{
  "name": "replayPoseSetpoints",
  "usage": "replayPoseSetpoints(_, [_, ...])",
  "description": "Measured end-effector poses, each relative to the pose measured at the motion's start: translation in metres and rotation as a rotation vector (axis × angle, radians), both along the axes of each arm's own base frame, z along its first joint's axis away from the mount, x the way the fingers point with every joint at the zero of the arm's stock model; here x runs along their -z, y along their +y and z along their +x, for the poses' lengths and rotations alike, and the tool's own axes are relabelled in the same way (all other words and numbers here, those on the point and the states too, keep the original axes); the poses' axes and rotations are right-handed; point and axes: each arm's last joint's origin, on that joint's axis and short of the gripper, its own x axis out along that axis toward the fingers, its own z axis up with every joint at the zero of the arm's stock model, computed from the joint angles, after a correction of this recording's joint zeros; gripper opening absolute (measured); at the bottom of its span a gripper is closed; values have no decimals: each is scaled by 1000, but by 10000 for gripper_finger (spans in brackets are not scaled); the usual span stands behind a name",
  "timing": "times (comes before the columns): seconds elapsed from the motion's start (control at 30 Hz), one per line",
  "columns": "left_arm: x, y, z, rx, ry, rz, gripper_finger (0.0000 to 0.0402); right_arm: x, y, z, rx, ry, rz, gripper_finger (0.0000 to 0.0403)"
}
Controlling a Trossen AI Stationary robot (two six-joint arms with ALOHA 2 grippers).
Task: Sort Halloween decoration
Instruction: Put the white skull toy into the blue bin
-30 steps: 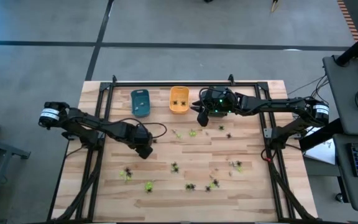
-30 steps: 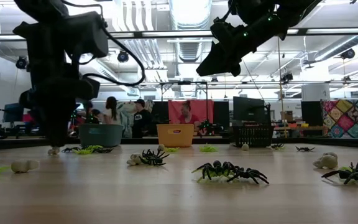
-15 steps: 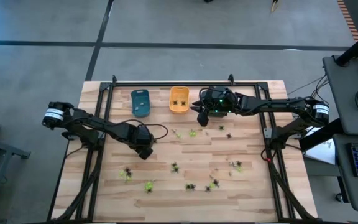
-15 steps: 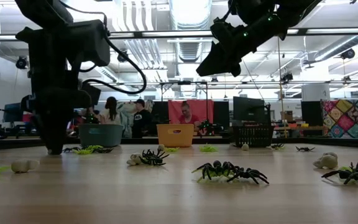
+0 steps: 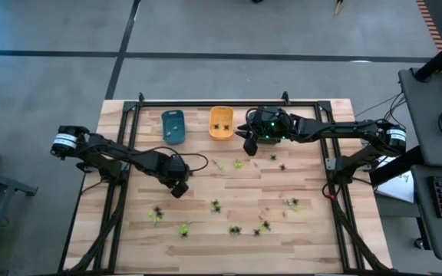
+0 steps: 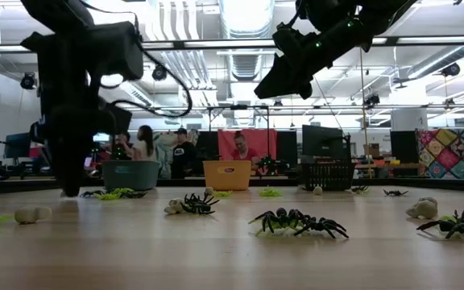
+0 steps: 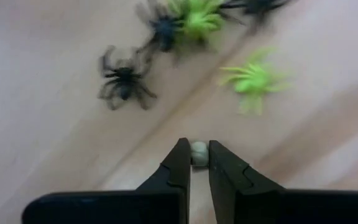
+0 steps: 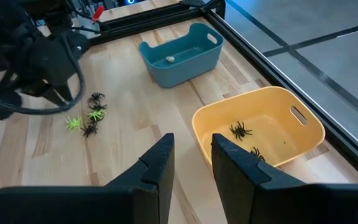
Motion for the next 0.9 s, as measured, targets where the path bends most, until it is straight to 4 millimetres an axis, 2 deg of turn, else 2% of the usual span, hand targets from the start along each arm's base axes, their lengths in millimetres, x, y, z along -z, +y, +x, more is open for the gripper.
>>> replayPoseSetpoints(0.27, [-30,1,-5,98,-140,11,7,0,1,0,-14,4,-15,86])
replayPoseSetpoints(0.47, [-62,12,-14,184,-327,141,7,-3,7,1,-38,-2,-29,93])
replayPoseSetpoints(0.67, [-84,45,-29,84,-393,332,7,-4,12,1,-56,-6,-36,88])
replayPoseSetpoints(0.9, [-84,97,-41,-35,-307,448,7,-4,12,1,-56,-6,-37,82])
